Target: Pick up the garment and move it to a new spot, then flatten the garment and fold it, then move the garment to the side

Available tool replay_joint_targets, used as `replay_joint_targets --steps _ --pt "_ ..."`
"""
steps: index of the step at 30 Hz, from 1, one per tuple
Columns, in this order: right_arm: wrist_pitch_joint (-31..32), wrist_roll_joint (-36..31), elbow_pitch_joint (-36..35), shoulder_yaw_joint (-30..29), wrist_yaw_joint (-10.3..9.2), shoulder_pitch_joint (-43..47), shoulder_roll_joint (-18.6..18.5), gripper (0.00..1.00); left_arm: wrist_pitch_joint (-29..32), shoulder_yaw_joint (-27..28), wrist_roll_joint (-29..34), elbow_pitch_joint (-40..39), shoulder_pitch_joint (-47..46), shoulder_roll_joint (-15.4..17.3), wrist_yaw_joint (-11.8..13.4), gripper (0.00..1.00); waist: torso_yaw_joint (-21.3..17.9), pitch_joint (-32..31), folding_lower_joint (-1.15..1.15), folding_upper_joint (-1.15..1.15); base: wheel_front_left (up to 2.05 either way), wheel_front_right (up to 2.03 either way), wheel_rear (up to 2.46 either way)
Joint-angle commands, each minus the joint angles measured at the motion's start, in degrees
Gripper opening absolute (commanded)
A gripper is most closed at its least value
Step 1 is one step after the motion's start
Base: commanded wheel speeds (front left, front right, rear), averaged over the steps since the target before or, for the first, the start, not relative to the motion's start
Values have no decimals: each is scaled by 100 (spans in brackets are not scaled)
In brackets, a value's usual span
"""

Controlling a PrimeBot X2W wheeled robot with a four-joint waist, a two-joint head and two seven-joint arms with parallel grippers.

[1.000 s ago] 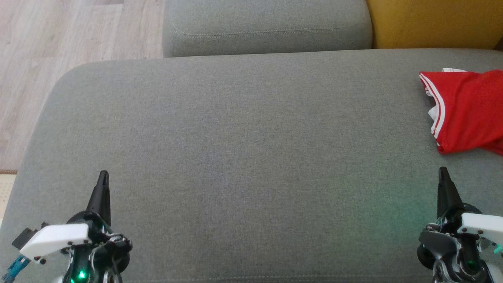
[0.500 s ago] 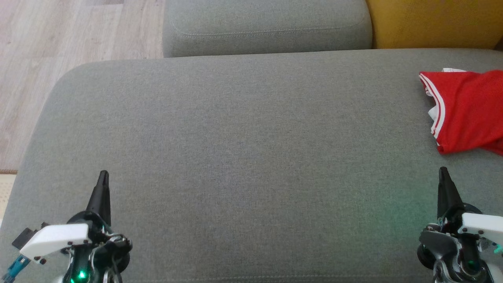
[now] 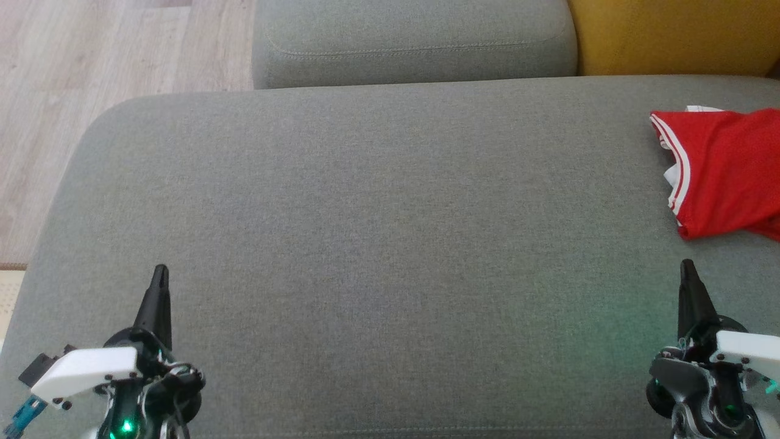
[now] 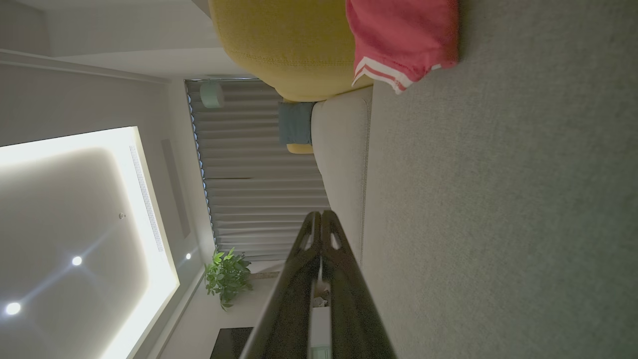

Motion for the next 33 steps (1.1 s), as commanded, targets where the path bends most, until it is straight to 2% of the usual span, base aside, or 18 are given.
replay_joint_targets --steps 1,33 --pt "35 14 -219 107 40 -312 -24 0 44 199 -23 -201 -295 50 -42 0 0 0 0 0 0 0 0" --pt "55 -7 -218 83 40 -314 -7 0 43 199 -23 -202 -295 50 -42 0 0 0 0 0 0 0 0"
